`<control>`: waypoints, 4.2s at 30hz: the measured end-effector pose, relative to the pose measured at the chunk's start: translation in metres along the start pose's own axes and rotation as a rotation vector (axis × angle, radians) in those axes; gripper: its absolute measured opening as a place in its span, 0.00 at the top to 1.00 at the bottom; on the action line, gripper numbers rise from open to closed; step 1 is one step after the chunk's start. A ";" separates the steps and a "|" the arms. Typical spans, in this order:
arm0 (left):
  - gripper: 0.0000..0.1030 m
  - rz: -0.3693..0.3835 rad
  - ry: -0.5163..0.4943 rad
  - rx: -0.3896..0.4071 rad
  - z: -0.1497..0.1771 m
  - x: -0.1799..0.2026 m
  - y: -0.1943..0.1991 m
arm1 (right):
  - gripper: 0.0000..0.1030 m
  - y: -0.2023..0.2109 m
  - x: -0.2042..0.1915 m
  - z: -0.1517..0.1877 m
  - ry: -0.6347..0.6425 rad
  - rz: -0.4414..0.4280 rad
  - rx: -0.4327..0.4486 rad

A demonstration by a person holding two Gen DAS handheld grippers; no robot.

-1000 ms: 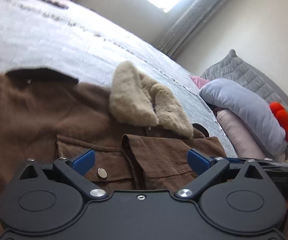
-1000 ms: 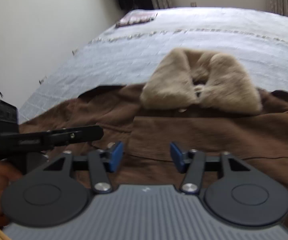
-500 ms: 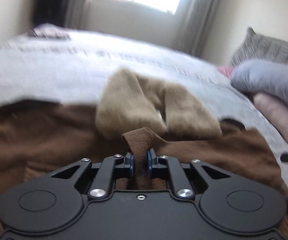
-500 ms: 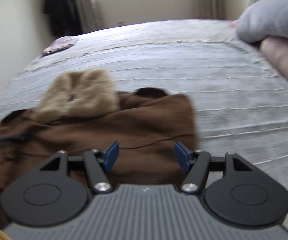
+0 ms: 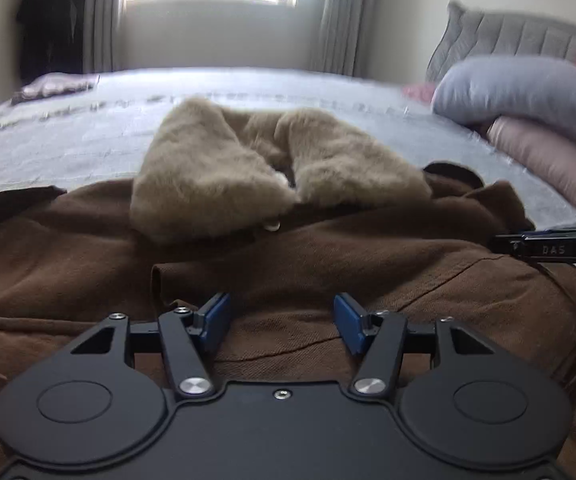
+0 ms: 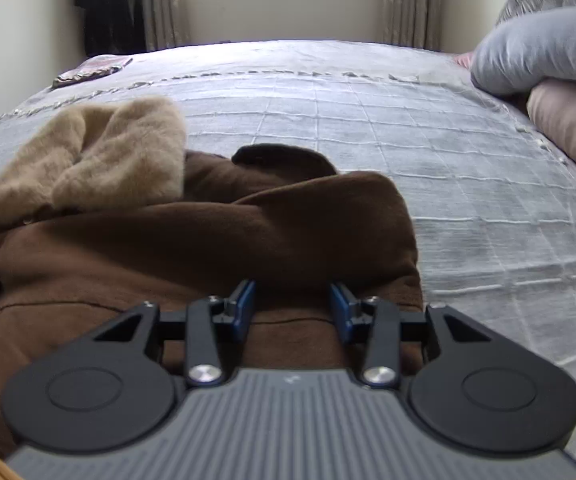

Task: Fold large clothes

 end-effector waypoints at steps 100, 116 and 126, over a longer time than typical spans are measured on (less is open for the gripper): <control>0.41 0.026 0.138 -0.109 0.023 -0.106 0.150 | 0.09 0.111 -0.214 0.000 0.294 -0.197 0.023; 0.39 0.064 0.121 -0.092 0.001 -0.145 0.164 | 0.12 0.116 -0.052 0.023 -0.245 -0.453 0.027; 0.49 -0.074 0.312 -0.099 -0.031 -0.199 0.075 | 0.77 0.060 -0.069 0.006 -0.175 -0.272 -0.034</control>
Point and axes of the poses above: each gripper's, at about its wrist camera, not at the fingertips, and y roughly against the way its jaws point, x to its right, z to its underside, the point moved 3 cm from there along -y, roughly the way its jaws point, and after that the axes turned 11 degrees about y, right-handed, at the moved point
